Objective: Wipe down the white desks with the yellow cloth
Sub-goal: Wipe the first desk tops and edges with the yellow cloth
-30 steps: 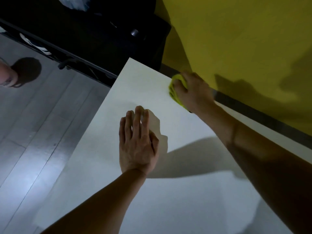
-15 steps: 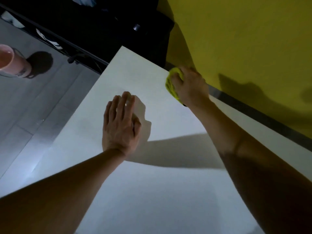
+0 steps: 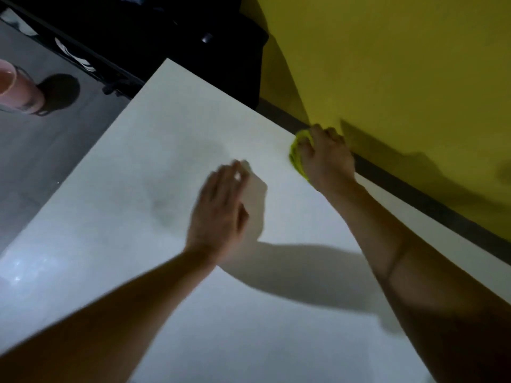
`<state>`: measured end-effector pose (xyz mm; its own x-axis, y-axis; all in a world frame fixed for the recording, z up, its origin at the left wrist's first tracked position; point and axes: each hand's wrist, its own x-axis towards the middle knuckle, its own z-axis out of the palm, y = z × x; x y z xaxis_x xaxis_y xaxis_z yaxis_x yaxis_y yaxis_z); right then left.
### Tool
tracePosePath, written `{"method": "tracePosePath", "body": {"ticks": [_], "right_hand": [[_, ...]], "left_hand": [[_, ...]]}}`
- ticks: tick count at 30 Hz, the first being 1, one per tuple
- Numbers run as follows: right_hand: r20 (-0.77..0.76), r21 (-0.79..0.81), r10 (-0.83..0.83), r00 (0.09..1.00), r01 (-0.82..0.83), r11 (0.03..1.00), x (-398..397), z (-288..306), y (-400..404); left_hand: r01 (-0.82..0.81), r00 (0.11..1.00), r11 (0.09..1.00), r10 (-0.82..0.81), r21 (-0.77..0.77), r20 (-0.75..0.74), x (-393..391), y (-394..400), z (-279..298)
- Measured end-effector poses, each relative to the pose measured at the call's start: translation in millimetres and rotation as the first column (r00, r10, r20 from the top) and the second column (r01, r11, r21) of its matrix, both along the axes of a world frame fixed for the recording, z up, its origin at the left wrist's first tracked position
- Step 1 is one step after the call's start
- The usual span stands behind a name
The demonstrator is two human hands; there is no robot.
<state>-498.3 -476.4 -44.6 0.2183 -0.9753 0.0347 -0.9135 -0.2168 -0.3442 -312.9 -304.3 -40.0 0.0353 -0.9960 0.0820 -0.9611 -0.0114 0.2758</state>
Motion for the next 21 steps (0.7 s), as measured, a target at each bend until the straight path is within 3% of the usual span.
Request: {"method": "tracePosePath", "body": {"ticks": [6, 11, 17, 21], "right_hand": [[0.098, 0.177, 0.115, 0.988, -0.132, 0.975, 65.9, 3.9, -28.8], [0.173, 0.158, 0.057, 0.983, -0.085, 0.984, -13.5, 2.7, -2.5], [0.103, 0.068, 0.038, 0.994, -0.045, 0.997, -165.9, 8.5, 49.9], [0.040, 0.052, -0.011, 0.999, 0.009, 0.999, -174.8, 7.9, 51.4]], "left_hand": [[0.173, 0.983, 0.982, -0.167, 0.078, -0.078, -117.3, 23.2, 1.0], [0.151, 0.987, 0.979, -0.143, 0.135, -0.068, -122.6, 21.5, 5.9], [0.120, 0.992, 0.983, -0.112, 0.140, -0.066, -127.6, 22.0, 6.9], [0.110, 0.993, 0.983, -0.104, 0.148, -0.050, -129.3, 20.0, 5.0]]}}
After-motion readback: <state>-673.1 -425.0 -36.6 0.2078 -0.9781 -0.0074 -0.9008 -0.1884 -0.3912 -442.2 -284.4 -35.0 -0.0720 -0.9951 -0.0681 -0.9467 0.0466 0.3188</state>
